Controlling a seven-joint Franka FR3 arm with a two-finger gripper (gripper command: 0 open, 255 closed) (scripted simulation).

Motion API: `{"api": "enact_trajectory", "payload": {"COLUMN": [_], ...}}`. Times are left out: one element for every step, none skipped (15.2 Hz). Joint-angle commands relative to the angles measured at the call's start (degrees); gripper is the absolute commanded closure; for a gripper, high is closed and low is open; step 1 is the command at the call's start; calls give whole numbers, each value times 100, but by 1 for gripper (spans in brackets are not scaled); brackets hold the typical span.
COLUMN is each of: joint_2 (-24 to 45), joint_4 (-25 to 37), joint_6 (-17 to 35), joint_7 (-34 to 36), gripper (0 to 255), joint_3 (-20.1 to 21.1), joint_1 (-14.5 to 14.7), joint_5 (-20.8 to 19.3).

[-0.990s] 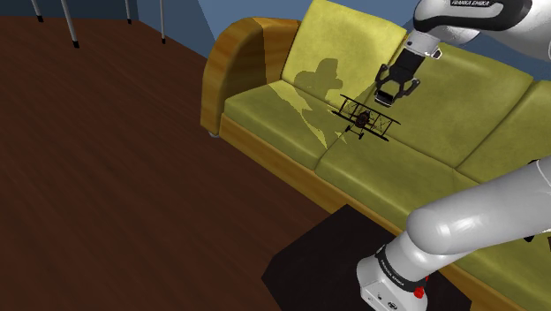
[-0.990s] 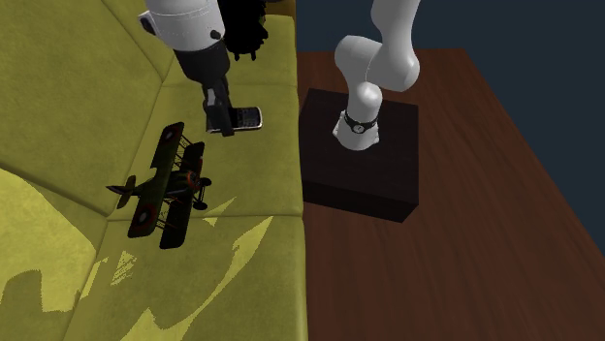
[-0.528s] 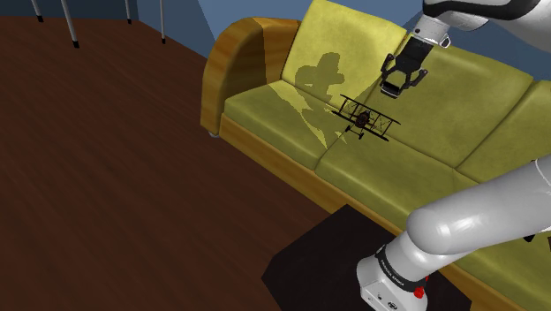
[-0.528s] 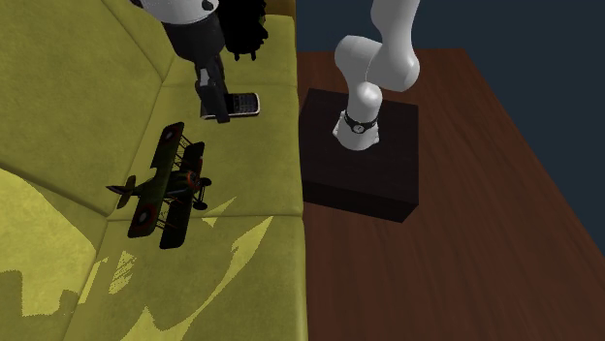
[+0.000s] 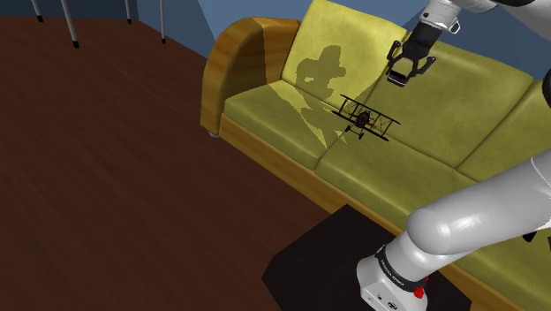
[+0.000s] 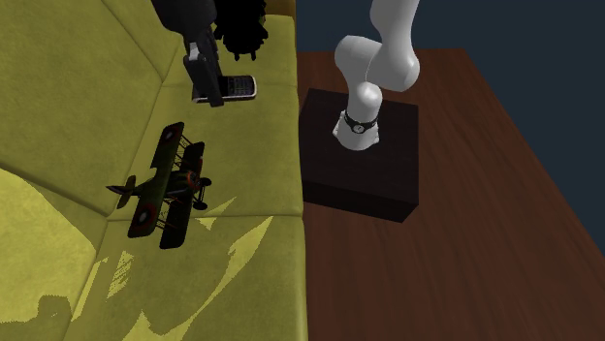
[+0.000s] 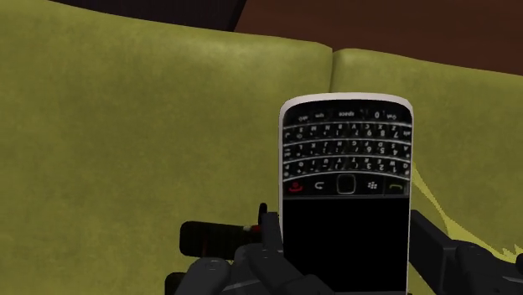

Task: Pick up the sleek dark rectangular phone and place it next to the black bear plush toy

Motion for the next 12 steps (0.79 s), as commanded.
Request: {"api": "enact_trajectory", "payload": {"joint_2": [53,84,117,152,189,227,268,277,172,72,-22,-110], "joint_4": [223,336,451,569,689,812,937,967,862,767,679,599], "joint_6": [-173,-256,-339,-423,-508,-593,-680,-700,-701,-704,-710,-717], "joint_7": [-20,-22,-25,-28,-32,-36,-40,-41,-151,-263,-376,-491], "gripper": [255,255,255,255,255,255,255,255,255,255,255,255], "joint_3": [-14,-17,-21,-25,-29,-34,-39,-40,-100,-161,-225,-291], "joint_1": [-4,-4,-3,-3,-3,-3,-3,-3,-52,-101,-150,-198], "joint_5": [10,17,25,33,42,51,60,63,25,-13,-52,-93]}}
